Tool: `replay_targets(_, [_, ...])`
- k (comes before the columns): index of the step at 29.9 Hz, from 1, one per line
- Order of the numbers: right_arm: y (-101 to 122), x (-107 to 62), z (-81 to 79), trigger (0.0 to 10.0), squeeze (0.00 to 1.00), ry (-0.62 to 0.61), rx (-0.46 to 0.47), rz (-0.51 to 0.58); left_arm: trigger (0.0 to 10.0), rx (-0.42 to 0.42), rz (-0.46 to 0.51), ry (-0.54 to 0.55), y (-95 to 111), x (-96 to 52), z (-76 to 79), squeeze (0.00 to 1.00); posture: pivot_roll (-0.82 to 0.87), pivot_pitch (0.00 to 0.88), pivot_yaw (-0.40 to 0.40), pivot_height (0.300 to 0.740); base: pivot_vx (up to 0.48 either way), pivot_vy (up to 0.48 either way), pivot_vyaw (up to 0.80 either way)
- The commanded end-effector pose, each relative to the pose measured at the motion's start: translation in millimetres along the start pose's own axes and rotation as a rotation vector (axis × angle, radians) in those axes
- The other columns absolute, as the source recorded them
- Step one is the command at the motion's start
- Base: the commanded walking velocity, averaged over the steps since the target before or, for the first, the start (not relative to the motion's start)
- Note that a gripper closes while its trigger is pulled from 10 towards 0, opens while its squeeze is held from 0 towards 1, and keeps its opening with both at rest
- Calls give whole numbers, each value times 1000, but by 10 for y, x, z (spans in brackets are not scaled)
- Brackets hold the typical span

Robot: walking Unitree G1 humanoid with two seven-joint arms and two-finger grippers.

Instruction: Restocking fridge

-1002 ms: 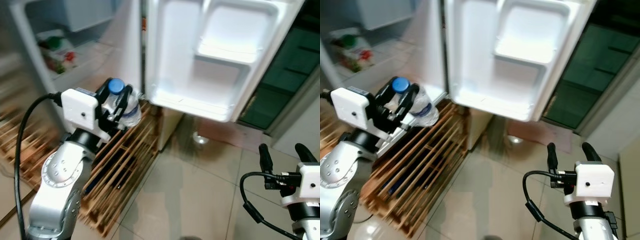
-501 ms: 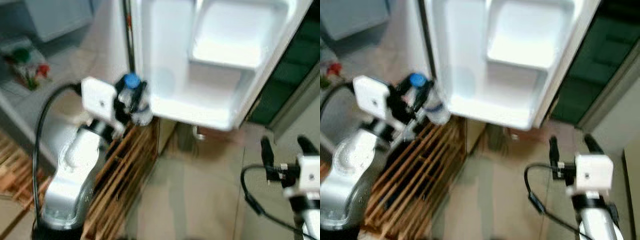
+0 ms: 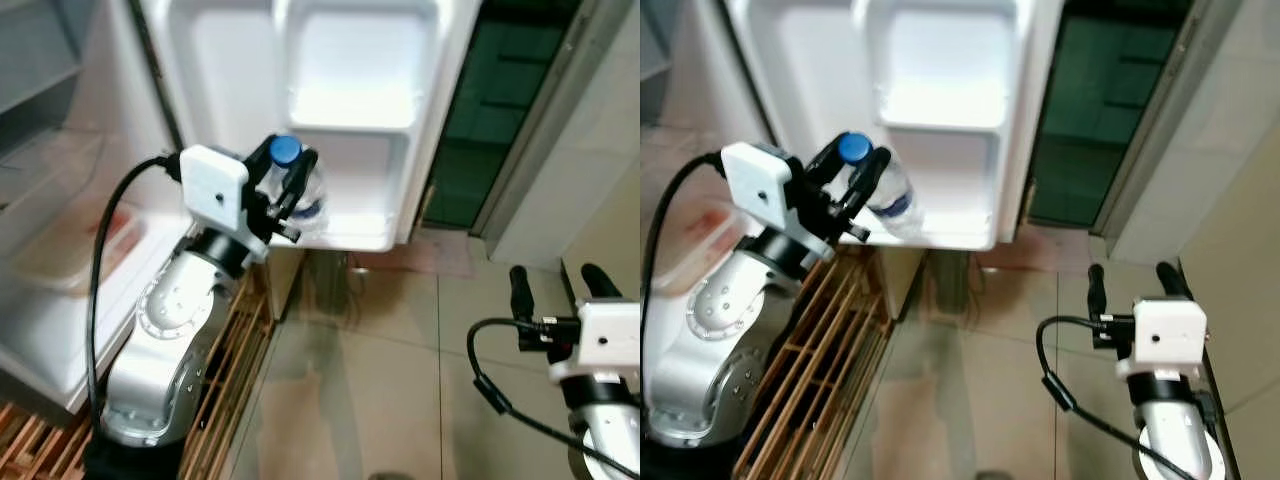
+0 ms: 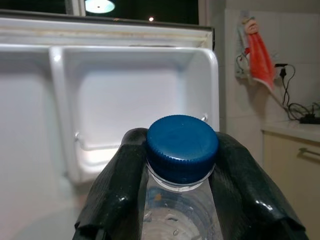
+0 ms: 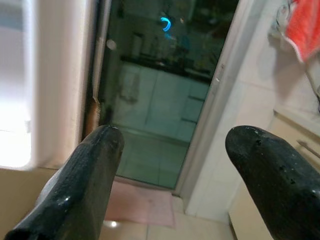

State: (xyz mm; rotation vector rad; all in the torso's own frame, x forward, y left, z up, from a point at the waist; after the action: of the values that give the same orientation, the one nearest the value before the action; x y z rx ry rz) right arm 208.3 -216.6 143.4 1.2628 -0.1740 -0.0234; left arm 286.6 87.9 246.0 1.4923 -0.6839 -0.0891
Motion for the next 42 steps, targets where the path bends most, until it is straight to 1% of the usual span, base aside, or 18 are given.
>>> replay_targets(1, [10, 25, -42, 10000, 0, 11, 2, 8, 10000, 16, 7, 40, 31, -3, -95, 0, -198, 0, 0, 732, 0, 0, 0])
replay_targets(6, [1, 25, -62, 10000, 0, 14, 0, 10, 10000, 23, -2, 46, 9, 6, -104, 0, -198, 0, 1, 732, 0, 0, 0])
replay_targets(7, [-14, 17, -73, 10000, 0, 18, 1, 8, 10000, 37, 16, 61, 32, 55, -136, 0, -198, 0, 1, 732, 0, 0, 0])
replay_targets(10, [-17, 21, -87, 10000, 0, 20, 2, 8, 10000, 27, 20, 68, 23, 180, -154, 0, -199, 0, -1, 732, 0, 0, 0])
replay_targets(11, [-17, 21, -87, 10000, 0, 20, 2, 8, 10000, 27, 20, 68, 23, 180, -154, 0, -199, 0, -1, 732, 0, 0, 0])
replay_targets(12, [-11, 29, -108, 10000, 0, 23, 6, 15, 10000, 16, 42, 71, 39, 275, -146, 0, -208, 0, -2, 732, 0, 0, 0])
replay_targets(14, [-20, 42, -135, 10000, 0, 26, 8, 19, 10000, -15, 76, 62, 42, 427, -93, 0, -230, 0, 3, 732, 0, 0, 0])
replay_targets(15, [-20, 42, -135, 10000, 0, 26, 8, 19, 10000, -15, 76, 62, 42, 427, -93, 0, -230, 0, 3, 732, 0, 0, 0])
replay_targets(18, [-27, 54, -129, 10000, 0, 22, 5, 22, 10000, -67, 112, 54, 53, 587, 12, 0, -249, 0, 11, 732, 0, 0, 0])
replay_targets(22, [-25, 38, -112, 10000, 0, 2, 3, 26, 10000, -123, 139, 30, 17, 751, 215, 0, -280, 7, 27, 732, 0, 0, 0])
replay_targets(28, [-11, 4, -140, 10000, 0, 0, 3, 28, 10000, -151, 140, 36, -72, 800, 293, 0, -307, 22, 39, 732, 0, 0, 0])
replay_targets(30, [-8, -38, -168, 10000, 0, -3, 4, 26, 10000, -194, 133, 43, -177, 811, 391, 0, -330, 39, 51, 732, 0, 0, 0])
replay_targets(31, [-8, -38, -168, 10000, 0, -3, 4, 26, 10000, -194, 133, 43, -177, 811, 391, 0, -330, 39, 51, 732, 0, 0, 0])
replay_targets(33, [-24, -78, -188, 10000, 0, -4, 5, 20, 10000, -235, 127, 42, -248, 820, 483, 0, -337, 45, 56, 732, 0, 0, 0])
replay_targets(34, [-24, -78, -188, 10000, 0, -4, 5, 20, 10000, -235, 127, 42, -248, 820, 483, 0, -337, 45, 56, 732, 0, 0, 0])
replay_targets(36, [-71, -120, -207, 10000, 0, -6, 7, 6, 10000, -239, 130, 5, -318, 863, 618, 0, -344, 55, 64, 732, 0, 0, 0])
replay_targets(41, [-68, -133, -222, 10000, 0, -8, 7, 6, 10000, -241, 147, -37, -337, 862, 694, 0, -348, 61, 72, 732, 0, 0, 0])
replay_targets(42, [-70, -137, -224, 10000, 0, -10, 7, 5, 10000, -224, 166, -64, -334, 861, 755, 0, -351, 67, 75, 732, 0, 0, 0])
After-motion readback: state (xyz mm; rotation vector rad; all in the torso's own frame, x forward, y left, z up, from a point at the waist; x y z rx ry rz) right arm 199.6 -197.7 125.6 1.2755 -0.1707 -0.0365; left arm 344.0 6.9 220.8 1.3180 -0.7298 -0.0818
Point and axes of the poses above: a point about 5 cm out from each wrist's last joint towards the gripper, its own x axis pointing out of the wrist towards the gripper, its own y axis along the axis of the wrist's last joint, z = x × y, the point moved 3 cm from there along x, pointing out of the wrist towards the gripper, and after that the axes turned 1 degree about -x, right-handed, at the moved point
